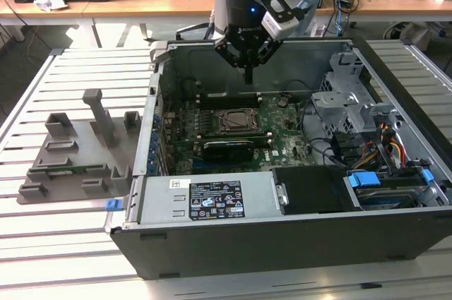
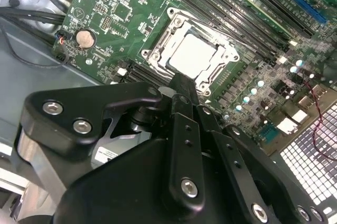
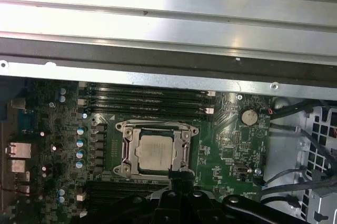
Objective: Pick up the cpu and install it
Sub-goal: 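Install the first cpu locking lever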
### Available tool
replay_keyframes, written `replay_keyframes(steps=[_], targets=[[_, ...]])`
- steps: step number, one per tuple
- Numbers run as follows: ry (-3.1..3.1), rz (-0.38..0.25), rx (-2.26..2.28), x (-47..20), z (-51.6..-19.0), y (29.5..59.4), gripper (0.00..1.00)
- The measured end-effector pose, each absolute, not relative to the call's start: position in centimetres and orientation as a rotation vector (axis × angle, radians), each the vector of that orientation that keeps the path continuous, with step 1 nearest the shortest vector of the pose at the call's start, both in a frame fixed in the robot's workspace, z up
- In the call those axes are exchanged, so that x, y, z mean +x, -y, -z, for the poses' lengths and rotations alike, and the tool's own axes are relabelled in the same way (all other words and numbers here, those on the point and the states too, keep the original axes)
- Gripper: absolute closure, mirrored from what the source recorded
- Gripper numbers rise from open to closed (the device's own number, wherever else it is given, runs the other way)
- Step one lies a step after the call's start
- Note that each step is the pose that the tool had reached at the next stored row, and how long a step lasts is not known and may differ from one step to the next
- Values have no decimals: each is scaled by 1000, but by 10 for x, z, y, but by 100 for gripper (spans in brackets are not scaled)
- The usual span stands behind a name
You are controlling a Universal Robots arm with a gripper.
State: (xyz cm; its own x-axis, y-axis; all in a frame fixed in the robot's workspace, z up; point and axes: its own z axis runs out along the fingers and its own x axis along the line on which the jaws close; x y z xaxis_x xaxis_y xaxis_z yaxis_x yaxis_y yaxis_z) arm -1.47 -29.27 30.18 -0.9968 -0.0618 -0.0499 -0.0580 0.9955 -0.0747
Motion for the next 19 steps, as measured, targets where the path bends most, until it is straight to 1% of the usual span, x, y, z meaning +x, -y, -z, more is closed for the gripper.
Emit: replay_keyframes(steps=[19], targets=[[-3086, 113, -93, -15, -319, 293, 89]])
